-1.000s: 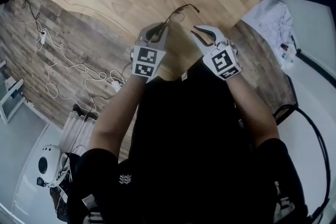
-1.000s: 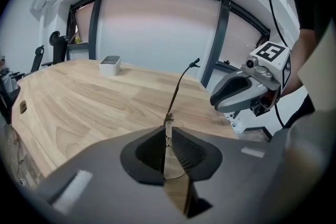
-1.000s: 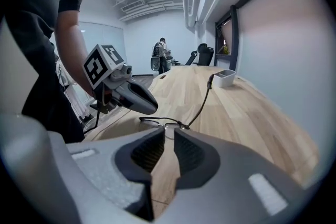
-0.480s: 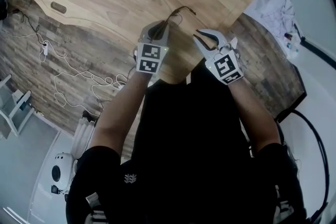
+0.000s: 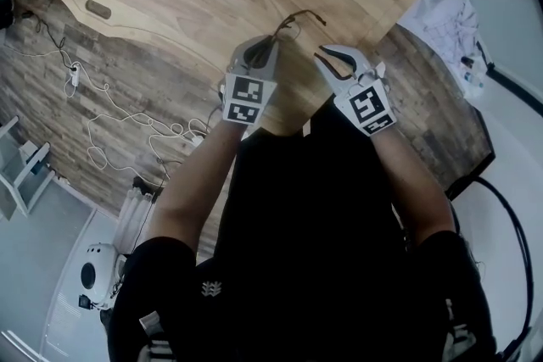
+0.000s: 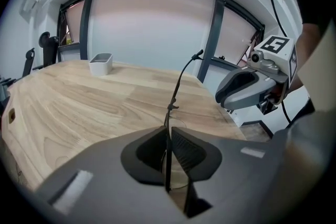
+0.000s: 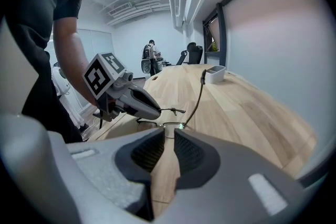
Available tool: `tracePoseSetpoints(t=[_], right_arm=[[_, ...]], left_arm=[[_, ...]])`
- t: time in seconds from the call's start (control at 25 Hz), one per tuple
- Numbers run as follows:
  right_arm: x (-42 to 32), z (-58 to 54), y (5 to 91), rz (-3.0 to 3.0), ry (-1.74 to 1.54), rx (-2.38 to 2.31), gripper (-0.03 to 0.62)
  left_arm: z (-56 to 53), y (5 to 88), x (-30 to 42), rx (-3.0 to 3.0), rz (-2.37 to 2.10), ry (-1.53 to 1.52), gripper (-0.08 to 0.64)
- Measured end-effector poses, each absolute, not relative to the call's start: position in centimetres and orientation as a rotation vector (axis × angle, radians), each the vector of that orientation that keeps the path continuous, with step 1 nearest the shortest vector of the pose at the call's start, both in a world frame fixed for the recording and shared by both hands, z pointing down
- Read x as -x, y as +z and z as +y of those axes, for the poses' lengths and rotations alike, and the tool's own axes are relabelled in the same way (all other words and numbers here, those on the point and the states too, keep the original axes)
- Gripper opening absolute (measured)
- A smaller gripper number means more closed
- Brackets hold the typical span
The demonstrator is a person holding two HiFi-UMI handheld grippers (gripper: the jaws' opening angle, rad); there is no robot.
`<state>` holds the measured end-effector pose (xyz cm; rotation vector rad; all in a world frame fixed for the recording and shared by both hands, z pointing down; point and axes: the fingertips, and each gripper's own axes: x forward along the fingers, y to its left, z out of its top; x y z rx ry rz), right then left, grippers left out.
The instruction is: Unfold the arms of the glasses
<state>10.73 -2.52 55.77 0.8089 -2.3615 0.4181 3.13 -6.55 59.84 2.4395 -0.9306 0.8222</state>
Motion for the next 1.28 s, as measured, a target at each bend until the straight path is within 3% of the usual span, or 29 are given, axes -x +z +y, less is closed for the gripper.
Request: tracePoseSetpoints(t=[0.48, 1.28], right_arm=[[-5.6, -4.9, 49.6, -2.544, 0.329, -0.724, 0.046], [-1.1, -2.5, 46.8, -2.603, 0.255, -0.525, 0.044]], left_arm=[[-4.0, 56.4, -1.3, -2.472, -1.011, 0.752, 0.038], [-1.4, 54.5, -0.1, -2.496, -1.082, 0.681, 0.038]])
